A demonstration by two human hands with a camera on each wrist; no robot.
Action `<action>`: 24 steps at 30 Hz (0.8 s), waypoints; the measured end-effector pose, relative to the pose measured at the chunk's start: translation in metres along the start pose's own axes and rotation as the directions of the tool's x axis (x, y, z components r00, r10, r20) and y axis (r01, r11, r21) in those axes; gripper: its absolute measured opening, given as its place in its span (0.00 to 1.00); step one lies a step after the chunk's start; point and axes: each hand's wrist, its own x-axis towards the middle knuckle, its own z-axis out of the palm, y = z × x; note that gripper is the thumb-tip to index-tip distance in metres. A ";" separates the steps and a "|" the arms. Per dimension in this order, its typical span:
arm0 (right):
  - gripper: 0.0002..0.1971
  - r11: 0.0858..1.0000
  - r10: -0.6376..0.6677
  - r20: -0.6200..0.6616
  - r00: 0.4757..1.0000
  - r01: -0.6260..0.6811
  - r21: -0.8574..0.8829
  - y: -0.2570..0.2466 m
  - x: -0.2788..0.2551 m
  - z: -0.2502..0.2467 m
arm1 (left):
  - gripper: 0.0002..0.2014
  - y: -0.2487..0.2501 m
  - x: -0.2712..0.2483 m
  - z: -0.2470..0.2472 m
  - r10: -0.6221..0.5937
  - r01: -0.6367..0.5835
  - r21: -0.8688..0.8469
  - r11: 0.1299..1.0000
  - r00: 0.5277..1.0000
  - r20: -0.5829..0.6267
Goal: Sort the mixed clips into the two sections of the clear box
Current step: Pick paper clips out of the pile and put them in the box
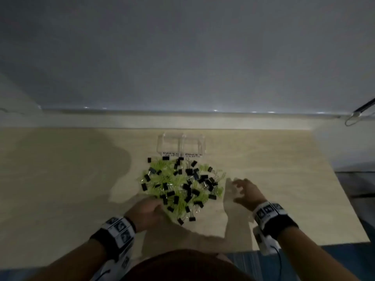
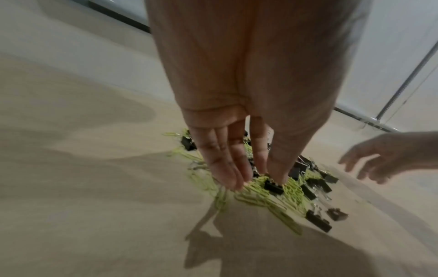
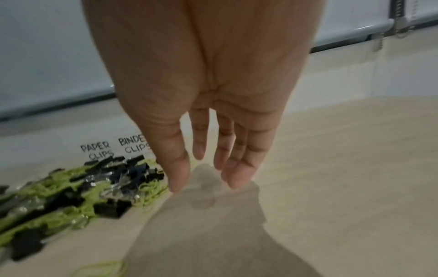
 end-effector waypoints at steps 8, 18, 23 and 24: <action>0.21 0.989 -0.145 -0.085 0.986 0.142 -0.041 -0.026 0.008 0.032 | 0.27 0.005 0.022 0.028 -0.003 0.019 0.092 0.996 0.985 -0.170; 0.08 0.962 -0.258 -0.180 0.949 0.270 0.045 -0.047 0.012 0.058 | 0.37 0.022 0.043 0.034 -0.004 0.035 0.155 0.987 0.980 -0.197; 0.06 0.963 -0.264 -0.158 0.951 0.270 0.015 -0.043 0.010 0.063 | 0.26 0.023 0.051 0.032 -0.007 0.023 0.058 0.998 0.964 -0.265; 0.06 0.964 -0.260 -0.163 0.952 0.265 0.012 -0.043 0.009 0.064 | 0.25 0.022 0.052 0.031 -0.013 0.026 0.044 0.999 0.962 -0.272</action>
